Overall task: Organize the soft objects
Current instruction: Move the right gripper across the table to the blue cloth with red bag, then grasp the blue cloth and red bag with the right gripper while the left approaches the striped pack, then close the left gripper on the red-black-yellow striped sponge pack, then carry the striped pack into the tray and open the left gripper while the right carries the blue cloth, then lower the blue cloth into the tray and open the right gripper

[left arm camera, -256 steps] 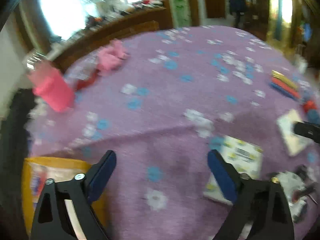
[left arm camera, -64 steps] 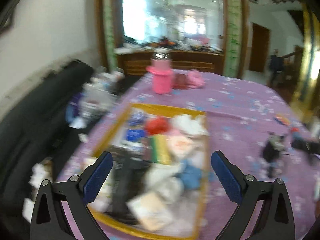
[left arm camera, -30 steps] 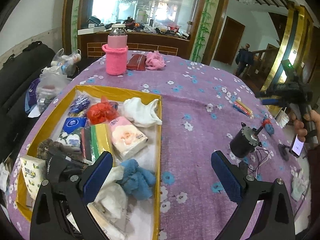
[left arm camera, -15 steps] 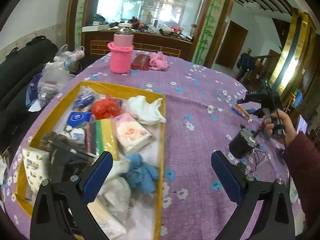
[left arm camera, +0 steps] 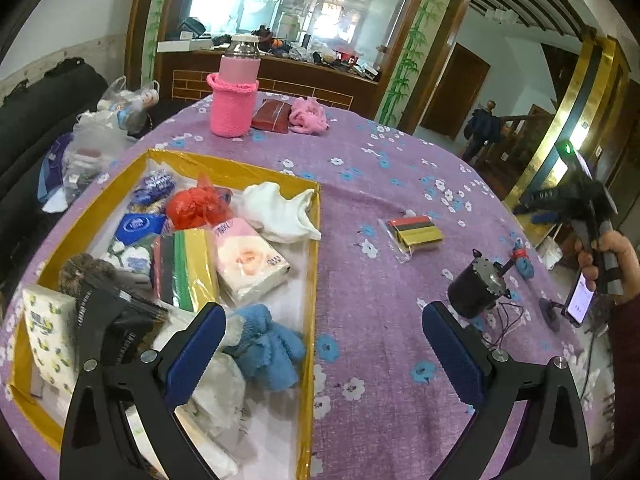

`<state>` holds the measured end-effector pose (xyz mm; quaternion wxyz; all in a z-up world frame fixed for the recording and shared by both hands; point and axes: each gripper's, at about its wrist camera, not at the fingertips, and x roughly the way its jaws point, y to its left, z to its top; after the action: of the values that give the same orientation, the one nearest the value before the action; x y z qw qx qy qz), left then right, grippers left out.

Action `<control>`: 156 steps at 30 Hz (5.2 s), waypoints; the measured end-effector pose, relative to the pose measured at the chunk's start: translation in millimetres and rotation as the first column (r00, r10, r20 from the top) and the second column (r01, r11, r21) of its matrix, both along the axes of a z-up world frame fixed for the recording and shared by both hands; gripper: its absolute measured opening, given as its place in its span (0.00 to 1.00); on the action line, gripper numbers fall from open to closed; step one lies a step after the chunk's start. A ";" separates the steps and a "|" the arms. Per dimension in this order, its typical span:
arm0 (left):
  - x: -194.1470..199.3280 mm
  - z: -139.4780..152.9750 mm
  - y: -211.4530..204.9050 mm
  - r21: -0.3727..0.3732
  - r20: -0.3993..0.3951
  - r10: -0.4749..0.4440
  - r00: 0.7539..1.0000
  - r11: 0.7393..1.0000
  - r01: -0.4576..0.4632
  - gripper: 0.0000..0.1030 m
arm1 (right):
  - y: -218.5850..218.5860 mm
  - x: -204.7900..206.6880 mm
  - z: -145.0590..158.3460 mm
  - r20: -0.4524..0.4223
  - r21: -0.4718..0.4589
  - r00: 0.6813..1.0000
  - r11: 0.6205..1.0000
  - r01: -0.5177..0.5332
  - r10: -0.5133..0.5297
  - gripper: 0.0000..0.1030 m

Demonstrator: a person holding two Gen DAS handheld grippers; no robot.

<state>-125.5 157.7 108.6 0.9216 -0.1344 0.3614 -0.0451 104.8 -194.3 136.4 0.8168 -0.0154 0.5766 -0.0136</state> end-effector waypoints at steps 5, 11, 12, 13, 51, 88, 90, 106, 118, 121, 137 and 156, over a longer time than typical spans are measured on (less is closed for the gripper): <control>1.8 -6.1 -4.9 -0.022 -0.015 -0.009 1.000 1.000 0.009 0.97 | -44.6 10.6 -30.6 -0.096 -0.098 0.977 0.979 0.180 -0.189 0.55; -1.5 -0.3 -7.3 -0.005 -0.002 -0.001 1.000 1.000 0.001 0.97 | -71.7 25.3 -74.3 -0.165 -0.124 0.942 0.953 0.276 -0.294 0.54; -1.6 1.2 -6.8 -0.002 0.000 0.003 1.000 1.000 -0.003 0.97 | -73.1 25.2 -78.7 -0.182 -0.096 0.941 0.957 0.273 -0.286 0.54; -1.2 2.5 -6.4 0.000 0.001 0.003 1.000 1.000 -0.003 0.97 | -72.4 22.9 -84.9 -0.218 -0.046 0.939 0.964 0.263 -0.267 0.54; 259.2 -63.2 -155.9 0.275 -0.339 -0.567 0.751 0.703 0.655 0.48 | -46.5 -56.5 -76.1 -0.008 0.310 0.985 0.936 0.165 -0.171 0.39; 18.6 73.7 84.2 0.249 -0.037 -0.030 0.999 0.968 0.038 0.46 | 71.1 -120.9 27.9 0.149 0.353 0.983 0.922 -0.156 0.109 0.34; 19.0 67.0 94.8 0.241 -0.045 -0.005 0.999 0.970 0.015 0.46 | 96.0 -125.7 30.1 0.147 0.370 0.976 0.906 -0.204 0.160 0.34; 112.1 -0.3 149.1 0.193 -0.194 0.134 0.972 0.977 -0.096 0.46 | 269.0 -145.0 -9.6 0.085 0.467 0.887 0.768 -0.437 0.454 0.35; 120.5 -19.1 145.1 0.191 -0.154 0.119 0.981 0.978 -0.088 0.48 | 311.8 -115.7 -38.9 0.052 0.361 0.894 0.827 -0.432 0.444 0.35; 109.3 -18.0 138.8 0.199 -0.122 0.102 0.987 0.977 -0.077 0.48 | 313.3 -115.0 -42.6 0.047 0.353 0.891 0.827 -0.438 0.452 0.35; 86.9 -11.8 143.7 0.162 -0.074 0.143 0.987 0.978 -0.129 0.73 | 314.3 -177.1 -23.6 0.073 0.403 0.827 0.742 -0.535 0.557 0.35; 7.5 25.5 127.7 0.113 0.066 0.214 0.975 0.969 -0.221 0.91 | 359.2 -76.3 -43.4 0.116 0.299 0.877 0.826 -0.478 0.466 0.38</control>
<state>-118.0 285.3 134.2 0.9367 -0.1166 0.3217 0.0743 28.5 165.0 93.0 0.7971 -0.0250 0.5336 0.2815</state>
